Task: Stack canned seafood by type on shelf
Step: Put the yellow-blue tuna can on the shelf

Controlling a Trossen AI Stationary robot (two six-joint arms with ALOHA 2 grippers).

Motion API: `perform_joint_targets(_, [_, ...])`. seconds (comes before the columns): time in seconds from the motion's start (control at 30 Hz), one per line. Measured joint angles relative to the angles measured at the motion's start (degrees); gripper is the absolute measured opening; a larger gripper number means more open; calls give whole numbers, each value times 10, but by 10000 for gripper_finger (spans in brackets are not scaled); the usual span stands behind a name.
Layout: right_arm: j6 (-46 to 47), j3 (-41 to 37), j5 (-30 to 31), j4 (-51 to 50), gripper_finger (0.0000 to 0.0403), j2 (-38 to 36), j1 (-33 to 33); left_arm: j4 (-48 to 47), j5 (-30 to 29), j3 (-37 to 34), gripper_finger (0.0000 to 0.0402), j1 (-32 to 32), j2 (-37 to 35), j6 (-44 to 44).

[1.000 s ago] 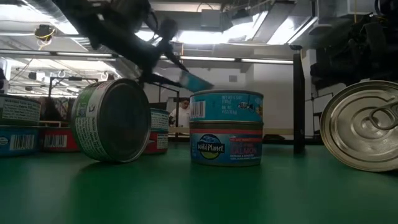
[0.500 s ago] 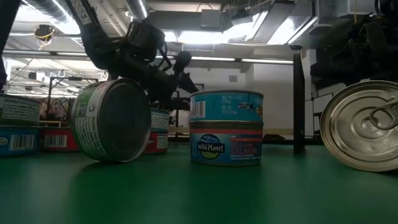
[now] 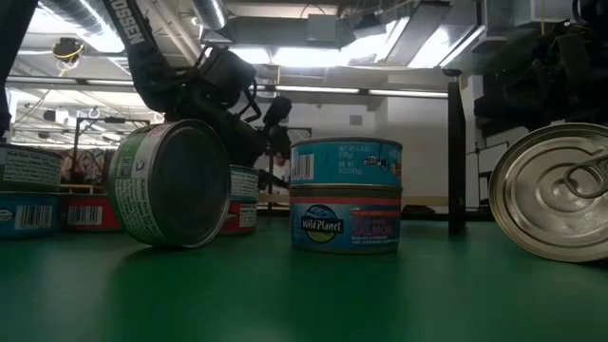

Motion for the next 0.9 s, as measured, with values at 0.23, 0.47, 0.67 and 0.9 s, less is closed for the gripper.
perform_joint_targets(0.23, [0, 0, 0, 0, 136, 0, 0, 3, 6, 0, 238, 0, 0, 2])
perform_joint_targets(0.47, [0, 0, 0, 0, 136, 0, 0, 2, 100, 0, 244, 21, -1, 8])
perform_joint_targets(0.67, [0, 0, 0, 0, 136, 0, 0, 3, 114, 0, 244, 38, -1, -13])
perform_joint_targets(0.9, [0, 0, 0, 0, 136, 0, 0, 6, 129, 0, 244, 71, -1, -77])
